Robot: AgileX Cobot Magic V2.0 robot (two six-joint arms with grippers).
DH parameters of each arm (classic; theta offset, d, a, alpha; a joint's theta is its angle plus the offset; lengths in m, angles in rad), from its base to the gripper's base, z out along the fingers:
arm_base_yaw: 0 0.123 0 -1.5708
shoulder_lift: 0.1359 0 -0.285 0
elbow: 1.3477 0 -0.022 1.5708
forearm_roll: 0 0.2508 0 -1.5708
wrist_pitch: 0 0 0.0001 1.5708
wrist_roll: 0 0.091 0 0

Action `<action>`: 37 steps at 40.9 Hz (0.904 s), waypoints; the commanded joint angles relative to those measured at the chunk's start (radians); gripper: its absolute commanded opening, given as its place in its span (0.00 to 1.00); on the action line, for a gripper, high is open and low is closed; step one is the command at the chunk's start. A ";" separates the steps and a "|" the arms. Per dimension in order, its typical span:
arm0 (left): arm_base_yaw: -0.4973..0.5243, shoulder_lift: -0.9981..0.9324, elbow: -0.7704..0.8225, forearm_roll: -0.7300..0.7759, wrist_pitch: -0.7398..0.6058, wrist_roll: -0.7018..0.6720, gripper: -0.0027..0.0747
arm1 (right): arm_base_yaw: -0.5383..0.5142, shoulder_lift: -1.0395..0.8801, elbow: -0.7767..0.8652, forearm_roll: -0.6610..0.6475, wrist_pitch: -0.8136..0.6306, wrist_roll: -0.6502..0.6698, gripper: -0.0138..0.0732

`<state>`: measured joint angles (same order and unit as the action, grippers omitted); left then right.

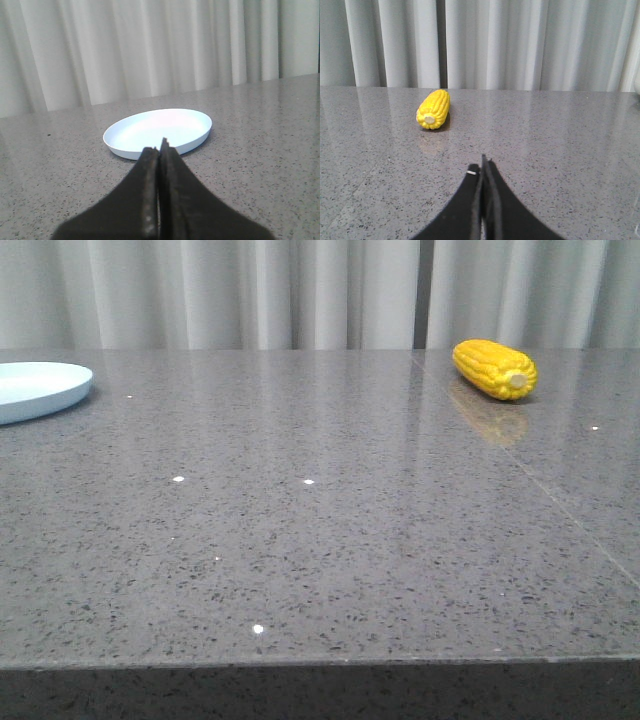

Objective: Place corn on plate with both arms

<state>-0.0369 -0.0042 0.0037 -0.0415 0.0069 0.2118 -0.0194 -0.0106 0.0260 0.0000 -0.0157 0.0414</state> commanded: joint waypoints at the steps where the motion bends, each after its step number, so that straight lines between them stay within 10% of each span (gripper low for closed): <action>1: -0.008 -0.019 0.005 -0.007 -0.076 -0.007 0.01 | 0.002 -0.016 -0.004 0.000 -0.085 -0.011 0.08; 37: -0.008 -0.019 -0.049 -0.022 -0.249 -0.007 0.01 | 0.002 -0.016 -0.062 0.000 -0.161 -0.011 0.08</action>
<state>-0.0369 -0.0042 0.0013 -0.0480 -0.1355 0.2118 -0.0194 -0.0106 0.0238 0.0000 -0.0816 0.0414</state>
